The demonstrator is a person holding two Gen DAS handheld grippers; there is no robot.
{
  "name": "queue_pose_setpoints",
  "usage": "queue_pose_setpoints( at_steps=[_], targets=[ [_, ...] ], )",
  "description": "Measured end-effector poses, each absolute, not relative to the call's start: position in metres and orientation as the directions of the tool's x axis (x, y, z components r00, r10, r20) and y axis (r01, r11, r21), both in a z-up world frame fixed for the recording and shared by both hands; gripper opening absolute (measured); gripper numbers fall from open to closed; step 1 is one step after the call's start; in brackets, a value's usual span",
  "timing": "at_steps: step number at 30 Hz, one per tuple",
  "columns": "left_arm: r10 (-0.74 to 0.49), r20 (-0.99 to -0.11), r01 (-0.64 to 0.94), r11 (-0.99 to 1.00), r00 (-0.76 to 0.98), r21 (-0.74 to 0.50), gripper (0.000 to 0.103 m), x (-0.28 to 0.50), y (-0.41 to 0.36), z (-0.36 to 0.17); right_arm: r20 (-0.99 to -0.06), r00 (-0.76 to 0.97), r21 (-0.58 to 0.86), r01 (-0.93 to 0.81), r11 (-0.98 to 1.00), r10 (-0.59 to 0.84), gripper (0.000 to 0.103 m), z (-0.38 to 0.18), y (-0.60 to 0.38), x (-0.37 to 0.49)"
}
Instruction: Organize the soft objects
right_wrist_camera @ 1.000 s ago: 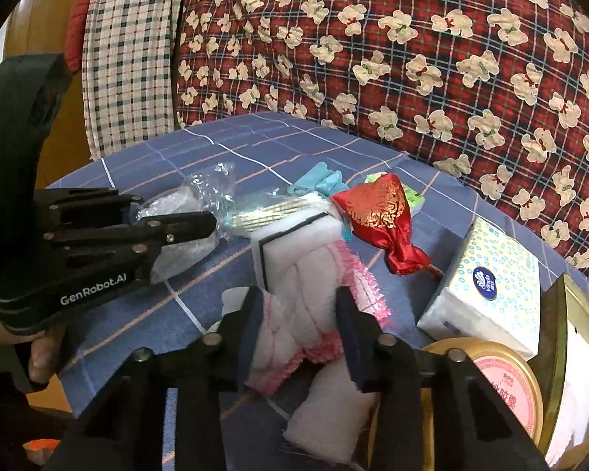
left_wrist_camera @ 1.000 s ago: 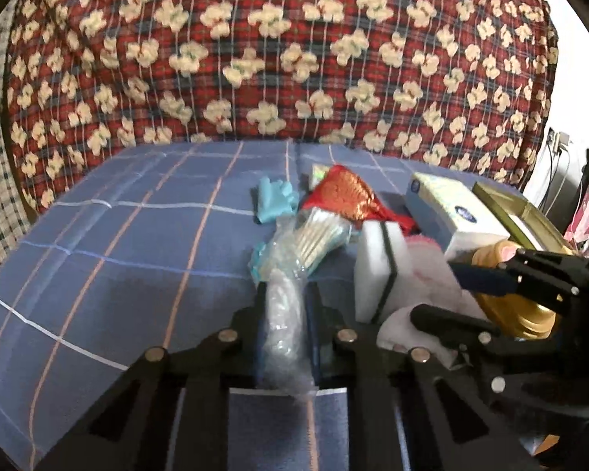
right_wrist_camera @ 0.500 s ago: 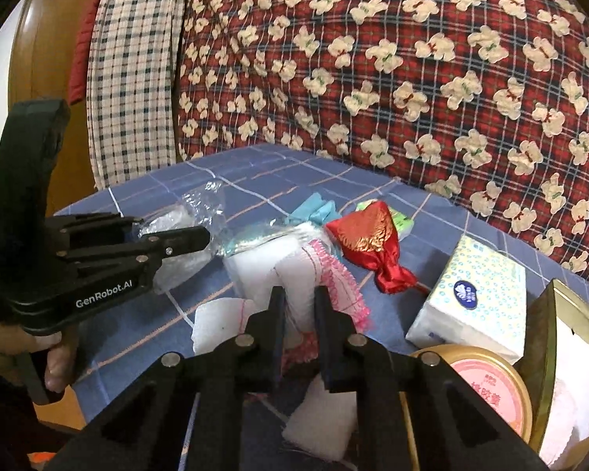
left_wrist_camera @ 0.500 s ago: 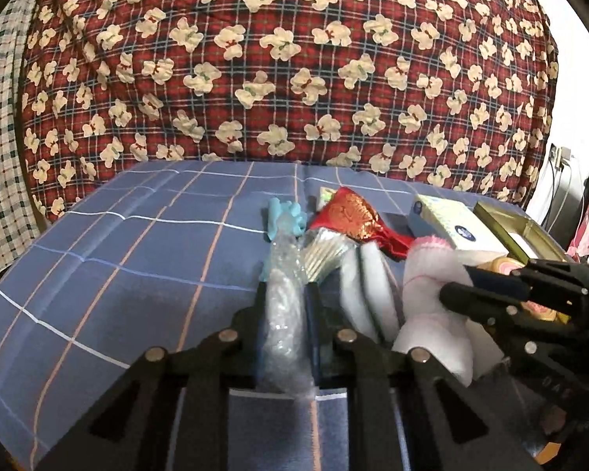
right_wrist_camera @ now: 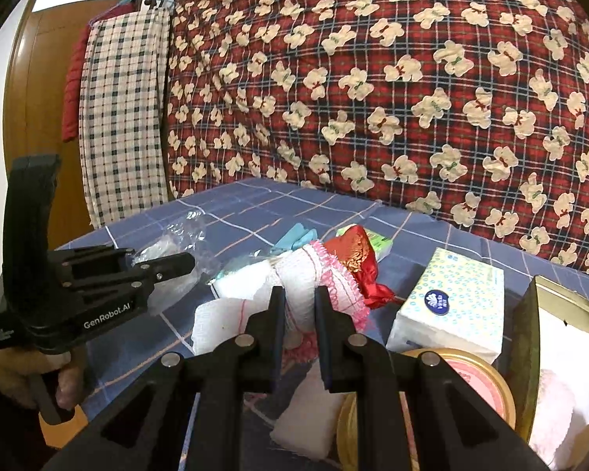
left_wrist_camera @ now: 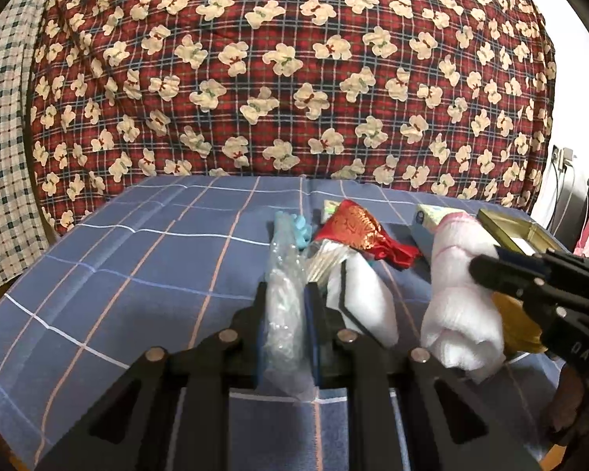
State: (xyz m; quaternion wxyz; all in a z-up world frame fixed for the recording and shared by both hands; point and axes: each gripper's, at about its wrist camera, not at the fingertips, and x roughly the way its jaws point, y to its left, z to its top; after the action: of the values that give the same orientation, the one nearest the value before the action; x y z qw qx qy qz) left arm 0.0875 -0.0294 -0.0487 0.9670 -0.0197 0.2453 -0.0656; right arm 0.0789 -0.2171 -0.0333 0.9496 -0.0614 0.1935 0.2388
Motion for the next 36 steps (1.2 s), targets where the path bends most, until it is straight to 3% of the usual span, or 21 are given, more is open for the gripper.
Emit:
queue_pose_setpoints(
  at_steps=[16,36],
  targets=[
    [-0.109,-0.490,0.054,0.991,0.865,-0.124,0.015,0.095,-0.020,-0.048,-0.332,0.841,-0.009,-0.456,0.890,0.427,0.016,-0.029,-0.228,0.071],
    [-0.145,-0.390,0.124,0.989,0.910,-0.080,0.015,0.085,-0.062,-0.027,-0.258,0.902,0.022,-0.353,0.935,0.347,0.016,-0.023,-0.245,0.065]
  ],
)
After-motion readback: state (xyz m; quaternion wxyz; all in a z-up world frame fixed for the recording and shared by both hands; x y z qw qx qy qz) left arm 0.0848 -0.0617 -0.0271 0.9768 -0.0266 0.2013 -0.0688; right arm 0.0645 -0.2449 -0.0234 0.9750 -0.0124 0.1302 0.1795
